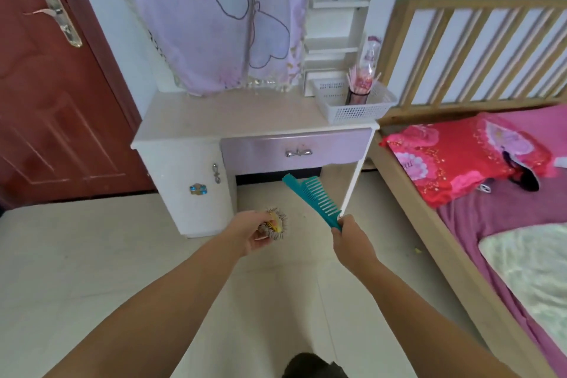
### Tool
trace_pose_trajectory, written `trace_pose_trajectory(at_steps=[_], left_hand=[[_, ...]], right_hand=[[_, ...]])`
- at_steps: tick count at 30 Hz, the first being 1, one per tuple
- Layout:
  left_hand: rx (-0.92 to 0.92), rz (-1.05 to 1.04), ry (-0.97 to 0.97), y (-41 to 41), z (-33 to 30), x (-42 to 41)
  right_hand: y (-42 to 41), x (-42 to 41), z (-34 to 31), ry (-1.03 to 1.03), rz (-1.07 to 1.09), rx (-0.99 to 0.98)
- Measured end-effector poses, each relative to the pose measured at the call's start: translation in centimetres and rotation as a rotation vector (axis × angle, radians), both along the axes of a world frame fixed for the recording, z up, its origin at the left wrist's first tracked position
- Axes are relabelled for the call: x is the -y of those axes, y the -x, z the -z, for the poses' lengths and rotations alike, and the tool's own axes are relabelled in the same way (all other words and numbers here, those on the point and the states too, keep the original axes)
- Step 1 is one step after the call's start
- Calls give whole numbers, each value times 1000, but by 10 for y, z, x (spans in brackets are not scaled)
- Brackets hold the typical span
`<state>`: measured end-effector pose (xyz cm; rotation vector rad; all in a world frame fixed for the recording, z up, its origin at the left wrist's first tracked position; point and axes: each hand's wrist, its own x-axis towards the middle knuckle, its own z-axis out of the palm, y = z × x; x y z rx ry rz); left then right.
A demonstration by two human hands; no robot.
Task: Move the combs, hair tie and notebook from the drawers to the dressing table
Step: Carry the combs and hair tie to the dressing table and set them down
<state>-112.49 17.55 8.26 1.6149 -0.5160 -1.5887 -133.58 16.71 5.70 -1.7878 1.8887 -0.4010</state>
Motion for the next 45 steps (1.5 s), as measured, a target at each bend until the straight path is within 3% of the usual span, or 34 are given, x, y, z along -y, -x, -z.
trace_pose_trajectory(at_steps=[8,15,19,25,30,34,37,39,43,45], left_hand=[[0,-51,-3,-24,2,180],[17,17,-32,-76,33,367],[18,89,-83,-107,41,456],[16,163,-160,-128,48,556],[30,130,-189,-131,73,586],[168,156,-200,-146,91,582],[258,233,-105,-156,92,580],[457,350,1,-163,91,578],[1049,632,114,-181,100,568],[1177,724,134,-187,108,557]], right_hand=[[-32,201,-9,-38,-47,56],[-86,363,28,-90,64,187],[-114,442,36,-99,163,153],[-144,524,44,-104,242,92],[-152,554,58,-145,308,11],[-153,561,63,-183,315,-45],[-156,561,65,-171,333,-144],[-161,556,67,-133,340,-211],[-180,544,72,-23,331,-232],[-191,537,78,-51,323,-249]])
